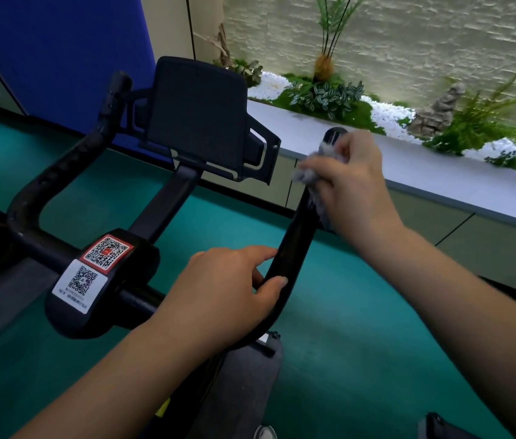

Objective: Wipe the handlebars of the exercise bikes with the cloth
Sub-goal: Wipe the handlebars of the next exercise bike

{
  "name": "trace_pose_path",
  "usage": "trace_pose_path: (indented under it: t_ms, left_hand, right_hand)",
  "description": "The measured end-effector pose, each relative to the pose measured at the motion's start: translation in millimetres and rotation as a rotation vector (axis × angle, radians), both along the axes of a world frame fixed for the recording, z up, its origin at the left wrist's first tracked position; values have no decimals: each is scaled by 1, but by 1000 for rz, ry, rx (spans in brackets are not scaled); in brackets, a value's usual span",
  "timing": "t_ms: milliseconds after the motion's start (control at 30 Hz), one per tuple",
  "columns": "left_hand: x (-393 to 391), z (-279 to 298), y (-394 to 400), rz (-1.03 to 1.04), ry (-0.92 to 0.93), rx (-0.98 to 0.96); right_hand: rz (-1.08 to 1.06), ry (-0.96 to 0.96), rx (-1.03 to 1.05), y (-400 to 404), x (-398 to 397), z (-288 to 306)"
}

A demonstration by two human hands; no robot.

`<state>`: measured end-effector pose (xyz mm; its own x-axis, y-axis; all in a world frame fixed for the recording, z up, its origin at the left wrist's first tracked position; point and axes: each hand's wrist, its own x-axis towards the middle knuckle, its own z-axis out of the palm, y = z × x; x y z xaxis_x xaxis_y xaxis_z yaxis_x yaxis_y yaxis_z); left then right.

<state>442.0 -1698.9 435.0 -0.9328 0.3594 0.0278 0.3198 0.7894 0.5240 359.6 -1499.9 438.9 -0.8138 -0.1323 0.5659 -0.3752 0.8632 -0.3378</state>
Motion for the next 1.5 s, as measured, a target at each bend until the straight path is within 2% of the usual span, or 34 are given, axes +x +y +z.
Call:
trace_pose_path:
  t_ms: [100,200,367,533,733,933,1167,1300,1433,1500]
  left_hand:
    - [1,1,-1,0,-2,-1]
    - [3,0,-3,-2,1,-5]
    - [6,0,-10,-17,15,-20]
    - [7,-1,-16,-24,28,-32]
    - [9,0,-22,-40,46,-31]
    - [12,0,-23,-58,55,-48]
    - [15,1,-27,-85,65,-102]
    - [15,4,-40,-92,52,-133]
    - [14,5,-56,-68,55,-154]
    - [13,6,-63,-62,79,-169]
  right_hand:
    - [-110,110,255,5,-23,19]
    - [-68,192,573,7,-23,24]
    - [96,44,732,3,-22,30]
    - [282,-39,703,-4,-7,11]
    - [414,41,729,9,-10,15]
    - [332,15,695,-4,-16,11]
    - [416,-274,660,-30,0,11]
    - [353,-301,785,-31,-15,22]
    - [331,-382,722,-50,8,9]
    - [400,-405,680,-63,26,2]
